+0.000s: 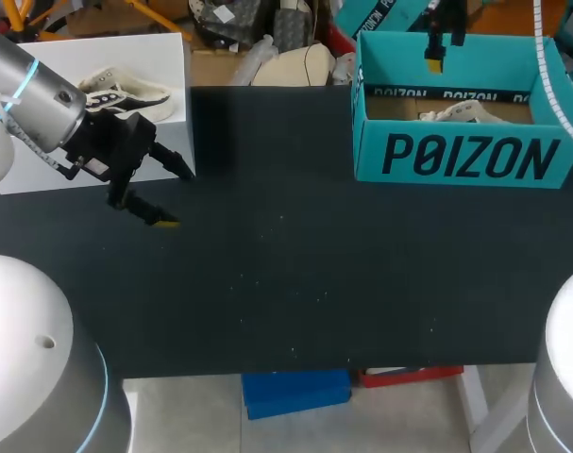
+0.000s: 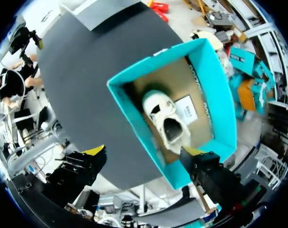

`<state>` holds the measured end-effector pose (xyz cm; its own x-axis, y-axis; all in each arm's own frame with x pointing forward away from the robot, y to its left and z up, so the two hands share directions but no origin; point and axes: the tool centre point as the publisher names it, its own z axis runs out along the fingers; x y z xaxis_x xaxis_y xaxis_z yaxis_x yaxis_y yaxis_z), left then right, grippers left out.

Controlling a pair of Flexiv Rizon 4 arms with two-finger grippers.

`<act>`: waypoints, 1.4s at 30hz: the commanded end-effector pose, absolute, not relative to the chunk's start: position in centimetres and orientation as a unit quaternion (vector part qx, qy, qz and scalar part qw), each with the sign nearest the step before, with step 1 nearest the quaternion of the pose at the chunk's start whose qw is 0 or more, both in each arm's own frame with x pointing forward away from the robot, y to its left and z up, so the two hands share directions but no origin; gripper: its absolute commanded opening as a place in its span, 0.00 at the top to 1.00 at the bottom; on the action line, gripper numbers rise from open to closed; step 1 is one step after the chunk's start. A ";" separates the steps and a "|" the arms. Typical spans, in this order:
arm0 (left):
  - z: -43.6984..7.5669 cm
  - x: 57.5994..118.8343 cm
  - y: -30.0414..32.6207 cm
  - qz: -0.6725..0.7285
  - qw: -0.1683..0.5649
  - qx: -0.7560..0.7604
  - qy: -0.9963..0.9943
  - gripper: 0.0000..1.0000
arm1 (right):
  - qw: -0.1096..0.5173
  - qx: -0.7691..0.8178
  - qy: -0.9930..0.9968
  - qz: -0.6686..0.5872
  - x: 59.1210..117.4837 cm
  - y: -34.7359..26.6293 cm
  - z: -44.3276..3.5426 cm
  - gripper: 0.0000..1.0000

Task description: Take the shoe out of the shoebox, open the shoe tongue, remove and reinsert the insole, then place the shoe into the shoebox

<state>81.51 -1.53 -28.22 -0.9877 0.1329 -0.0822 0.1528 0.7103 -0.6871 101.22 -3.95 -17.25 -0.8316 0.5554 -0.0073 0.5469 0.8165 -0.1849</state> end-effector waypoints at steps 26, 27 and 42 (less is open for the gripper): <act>-28.2 81.5 -1.5 -0.371 0.013 0.077 0.925 0.00 | 0.026 -0.338 -0.940 0.036 88.2 8.4 -29.2 0.00; -28.2 81.5 -1.5 -0.371 0.013 0.077 0.925 0.00 | 0.034 -0.342 -0.938 0.037 88.0 8.4 -29.6 0.00; -28.2 81.5 -1.5 -0.371 0.013 0.077 0.925 0.00 | 0.031 -0.475 -0.878 0.058 86.1 6.6 -30.8 0.00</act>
